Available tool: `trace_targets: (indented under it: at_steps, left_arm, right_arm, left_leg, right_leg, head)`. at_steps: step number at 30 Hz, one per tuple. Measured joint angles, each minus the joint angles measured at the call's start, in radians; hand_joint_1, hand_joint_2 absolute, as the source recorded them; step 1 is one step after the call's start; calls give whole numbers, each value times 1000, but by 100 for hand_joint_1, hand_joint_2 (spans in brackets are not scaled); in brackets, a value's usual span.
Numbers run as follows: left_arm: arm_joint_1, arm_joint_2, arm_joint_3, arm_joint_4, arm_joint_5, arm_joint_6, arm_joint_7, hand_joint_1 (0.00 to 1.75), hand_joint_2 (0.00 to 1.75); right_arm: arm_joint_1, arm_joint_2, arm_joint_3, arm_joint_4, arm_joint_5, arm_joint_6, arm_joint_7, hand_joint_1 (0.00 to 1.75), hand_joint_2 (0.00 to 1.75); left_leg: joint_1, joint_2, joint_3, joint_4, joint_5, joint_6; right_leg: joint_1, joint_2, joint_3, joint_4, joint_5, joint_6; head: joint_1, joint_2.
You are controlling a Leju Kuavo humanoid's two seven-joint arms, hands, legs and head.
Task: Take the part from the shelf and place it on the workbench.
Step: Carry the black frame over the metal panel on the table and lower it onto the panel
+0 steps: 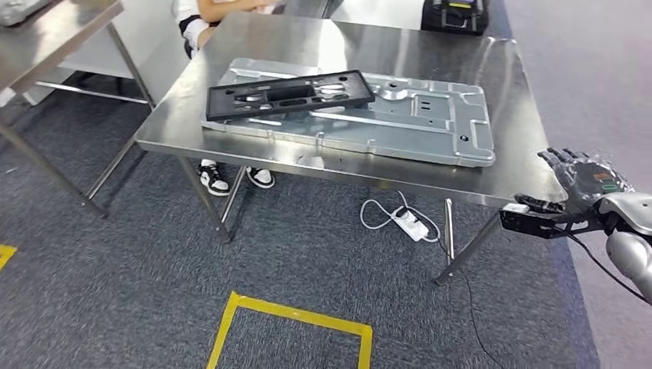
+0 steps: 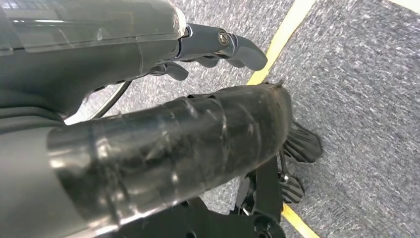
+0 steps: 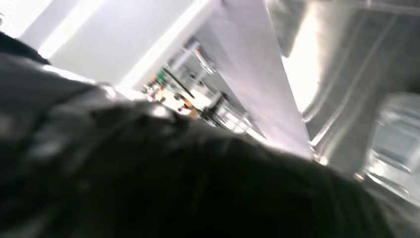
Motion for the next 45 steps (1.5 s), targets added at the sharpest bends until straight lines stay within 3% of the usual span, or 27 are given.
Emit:
trace_targets:
  at_steps: [2, 3, 6, 8, 9, 10, 12, 14, 15, 17, 18, 20, 22, 24, 26, 28, 30, 31, 32, 33, 35, 37, 39, 40, 42, 44, 45]
  left_arm:
    - [-3, -1, 3, 0, 4, 7, 5, 0, 0]
    - [-5, -2, 4, 0, 7, 10, 7, 0, 0]
    - [-2, -2, 9, 0, 18, 21, 10, 0, 0]
    - [0, -2, 13, 0, 26, 24, 8, 0, 0]
    - [-1, -2, 15, 0, 31, 25, 6, 0, 0]
    - [-1, -2, 17, 0, 34, 25, 4, 0, 0]
    - [-3, -2, 21, 0, 36, 25, 2, 0, 0]
    - [-5, -3, 24, 0, 37, 25, 1, 0, 0]
    - [-6, -3, 26, 0, 37, 25, 1, 0, 0]
    - [-9, -3, 26, 0, 37, 25, 1, 0, 0]
    - [-10, -3, 27, 0, 37, 25, 1, 0, 0]
    - [-11, -3, 27, 0, 38, 26, 2, 0, 0]
    - [-9, -3, 28, 0, 40, 28, 8, 0, 0]
    - [-7, -3, 29, 0, 42, 32, 17, 0, 0]
    - [-4, -3, 29, 0, 43, 36, 21, 0, 0]
    - [-4, -2, 29, 0, 44, 37, 20, 0, 0]
    - [-5, -2, 29, 0, 45, 37, 18, 0, 0]
    - [-6, -2, 29, -1, 46, 37, 17, 0, 0]
    - [-8, -3, 29, -1, 46, 37, 17, 0, 0]
    - [-8, -4, 29, -1, 46, 37, 17, 0, 0]
    - [-7, -6, 29, -1, 46, 37, 18, 0, 0]
    - [-4, -6, 29, -1, 45, 38, 19, 0, 0]
    - [-3, -6, 28, -1, 44, 38, 21, 0, 0]
    - [-3, -7, 28, -1, 43, 39, 22, 0, 0]
    - [-3, -8, 28, -1, 42, 39, 28, 0, 0]
    - [-4, -10, 28, -1, 42, 40, 36, 0, 0]
    - [-4, -11, 28, -1, 41, 41, 39, 0, 0]
  right_arm:
    - [15, -15, -10, -2, -1, -1, 0, 0, 0]
    - [21, -22, -16, -2, 1, -2, -1, 0, 0]
    - [17, -33, -30, 1, 13, -6, -4, 0, 0]
    - [17, -32, -30, 4, 18, -8, -6, 0, 0]
    - [19, -33, -32, 7, 19, -9, -5, 0, 0]
    - [20, -35, -35, 10, 20, -10, -5, 0, 0]
    - [15, -42, -45, 15, 21, -13, -4, 0, 0]
    - [9, -48, -54, 19, 21, -14, -4, 0, 0]
    - [7, -51, -56, 21, 21, -15, -4, 0, 0]
    - [7, -56, -59, 24, 21, -18, -4, 0, 0]
    - [7, -59, -61, 25, 21, -19, -4, 0, 0]
    - [5, -61, -68, 28, 23, -23, -3, 0, 0]
    - [5, -59, -72, 32, 27, -26, -4, 0, 0]
    - [6, -54, -73, 39, 35, -30, -5, 0, 0]
    - [7, -51, -77, 45, 41, -35, -6, 0, 0]
    - [8, -51, -85, 50, 42, -39, -8, 0, 0]
    - [13, -51, -95, 54, 42, -42, -10, 0, 0]
    - [17, -53, -100, 55, 41, -43, -11, 0, 0]
    - [22, -56, -107, 55, 40, -44, -13, 0, 0]
    - [29, -60, -116, 56, 39, -44, -14, 0, 0]
    - [36, -66, -138, 57, 39, -46, -15, 0, 0]
    - [47, -66, -159, 58, 39, -49, -15, 0, 0]
    - [72, -65, -175, 58, 36, -53, -15, 0, 0]
    - [88, -66, -185, 57, 34, -55, -15, 0, 0]
    - [119, -72, -213, 51, 28, -61, -14, 0, 0]
    - [151, -80, -246, 37, 20, -70, -14, 0, 0]
    - [171, -84, -263, 28, 17, -74, -14, 0, 0]
  left_leg:
    - [-2, 26, 5, -10, 6, 5]
    - [-1, 38, 9, -18, 11, 10]
    - [1, 83, 13, -34, 19, 23]
    - [-1, 113, 12, -33, 18, 24]
    - [-1, 127, 11, -32, 16, 23]
    - [-1, 141, 12, -30, 13, 22]
    - [-1, 167, 14, -25, 5, 16]
    - [-5, 189, 18, -21, -3, 6]
    - [-7, 201, 21, -21, -6, 1]
    - [-9, 223, 28, -24, -12, -11]
    - [-7, 217, 29, -18, -19, -17]
    - [-3, 167, 7, 39, -59, -24]
    - [0, 112, -53, 166, -121, -24]
    - [0, 97, -103, 256, -142, -22]
    - [0, 87, -88, 204, -86, -15]
    - [1, 38, -36, 75, -17, -3]
    - [1, -1, -7, 5, 5, 2]
    - [-1, -2, -4, -1, 4, 2]
    - [-2, 13, 0, -6, 7, 4]
    - [-2, 26, 4, -14, 11, 8]
    - [1, 56, 14, -31, 19, 17]
    - [1, 85, 18, -37, 20, 22]
    - [0, 113, 18, -36, 16, 22]
    - [0, 127, 18, -35, 13, 21]
    - [0, 154, 22, -29, 5, 17]
    - [-4, 176, 27, -23, -7, 6]
    - [-6, 187, 31, -22, -11, 0]
  right_leg:
    - [-7, 19, -5, -2, 5, 15]
    - [-7, 6, -9, 4, 1, 20]
    - [-4, -89, -68, 126, -71, 33]
    - [-11, -116, -120, 235, -115, 41]
    - [-14, -122, -127, 252, -113, 45]
    - [-17, -128, -114, 230, -93, 47]
    - [-16, -164, -45, 102, -34, 47]
    - [-7, -198, 5, 5, -5, 36]
    - [-2, -202, 9, -8, -6, 29]
    - [-2, -175, 8, -9, -3, 17]
    - [-4, -163, 9, -13, -1, 12]
    - [-10, -141, 12, -20, 4, 0]
    - [-8, -117, 10, -20, 4, -7]
    - [-5, -88, 8, -16, 4, -9]
    - [-2, -58, 7, -11, 2, -9]
    - [-1, -31, 4, -4, 0, -6]
    - [-4, -6, -3, -1, 1, 4]
    - [-7, 7, -7, -3, 3, 12]
    - [-11, 19, -8, -6, 7, 20]
    - [-13, 14, -10, -4, 7, 26]
    - [-12, -41, -30, 36, -18, 35]
    - [-11, -102, -83, 147, -76, 43]
    - [-17, -120, -130, 241, -107, 51]
    - [-19, -125, -128, 241, -97, 54]
    - [-21, -150, -70, 134, -38, 57]
    - [-12, -193, -9, 22, -1, 48]
    - [-7, -205, 3, -3, 2, 41]
  head:
    - [0, 0]
    - [0, 0]
    - [2, 0]
    - [2, 0]
    - [2, 0]
    - [2, 0]
    - [2, 0]
    - [2, 0]
    - [2, 0]
    - [1, 0]
    - [1, 0]
    - [0, 0]
    - [-1, 0]
    - [-1, 0]
    - [-1, 0]
    - [0, 0]
    - [0, 0]
    - [0, 0]
    - [0, 0]
    - [0, 0]
    - [1, 0]
    - [1, 0]
    - [1, 0]
    - [1, 0]
    - [1, 0]
    - [1, 0]
    - [1, 0]
